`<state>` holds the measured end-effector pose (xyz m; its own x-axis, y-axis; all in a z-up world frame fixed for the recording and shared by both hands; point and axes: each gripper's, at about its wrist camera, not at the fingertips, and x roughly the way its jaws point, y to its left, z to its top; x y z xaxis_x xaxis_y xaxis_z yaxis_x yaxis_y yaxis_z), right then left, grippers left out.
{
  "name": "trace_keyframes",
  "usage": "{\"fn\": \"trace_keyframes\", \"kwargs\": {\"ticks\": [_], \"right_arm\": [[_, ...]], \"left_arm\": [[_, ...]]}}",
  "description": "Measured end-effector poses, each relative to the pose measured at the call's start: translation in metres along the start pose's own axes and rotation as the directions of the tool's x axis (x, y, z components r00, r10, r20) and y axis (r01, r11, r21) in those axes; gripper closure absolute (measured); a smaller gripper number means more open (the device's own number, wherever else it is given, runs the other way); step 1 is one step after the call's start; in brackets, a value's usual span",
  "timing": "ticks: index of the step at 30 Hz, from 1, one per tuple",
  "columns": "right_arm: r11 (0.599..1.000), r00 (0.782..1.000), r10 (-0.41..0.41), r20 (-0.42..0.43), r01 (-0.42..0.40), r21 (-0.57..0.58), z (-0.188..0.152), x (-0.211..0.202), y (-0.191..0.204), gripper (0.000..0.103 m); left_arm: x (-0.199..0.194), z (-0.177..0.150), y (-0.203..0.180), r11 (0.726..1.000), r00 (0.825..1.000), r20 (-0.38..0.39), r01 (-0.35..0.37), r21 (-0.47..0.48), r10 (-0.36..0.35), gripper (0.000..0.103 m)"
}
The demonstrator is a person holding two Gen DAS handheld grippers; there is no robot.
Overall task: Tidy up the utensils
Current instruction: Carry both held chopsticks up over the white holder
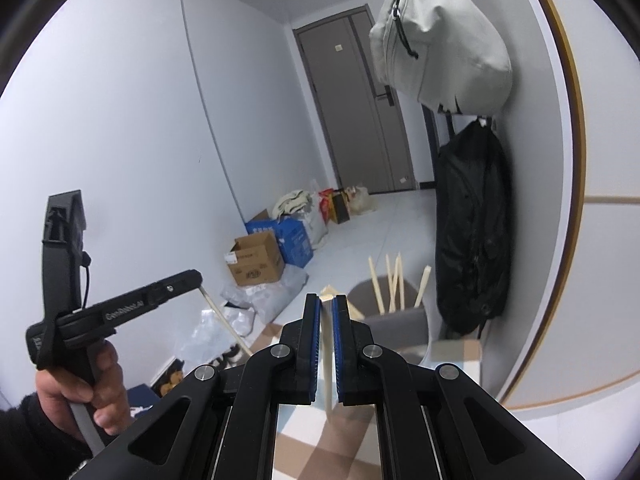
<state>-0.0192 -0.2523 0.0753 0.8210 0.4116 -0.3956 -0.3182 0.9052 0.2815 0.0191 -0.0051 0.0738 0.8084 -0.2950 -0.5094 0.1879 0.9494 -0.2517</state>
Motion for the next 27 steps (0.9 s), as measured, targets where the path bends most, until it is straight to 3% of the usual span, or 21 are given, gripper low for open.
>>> {"fn": "trace_keyframes", "kwargs": {"ticks": [13, 21, 27], "right_arm": [[0.999, 0.998, -0.040, 0.051, 0.041, -0.019, 0.080, 0.001, -0.025, 0.098], [0.998, 0.996, -0.056, 0.068, 0.058, -0.023, 0.112, 0.017, -0.040, 0.098], [0.997, 0.996, -0.063, 0.058, 0.065, -0.030, 0.116, 0.033, -0.047, 0.098]], "left_arm": [[-0.007, 0.068, -0.049, 0.995, 0.996, 0.067, 0.061, 0.074, -0.066, 0.103], [0.018, 0.084, -0.061, 0.994, 0.997, 0.053, 0.058, 0.088, -0.063, 0.103], [0.044, 0.081, -0.063, 0.993, 0.997, 0.009, 0.070, 0.095, -0.071, 0.103]]}}
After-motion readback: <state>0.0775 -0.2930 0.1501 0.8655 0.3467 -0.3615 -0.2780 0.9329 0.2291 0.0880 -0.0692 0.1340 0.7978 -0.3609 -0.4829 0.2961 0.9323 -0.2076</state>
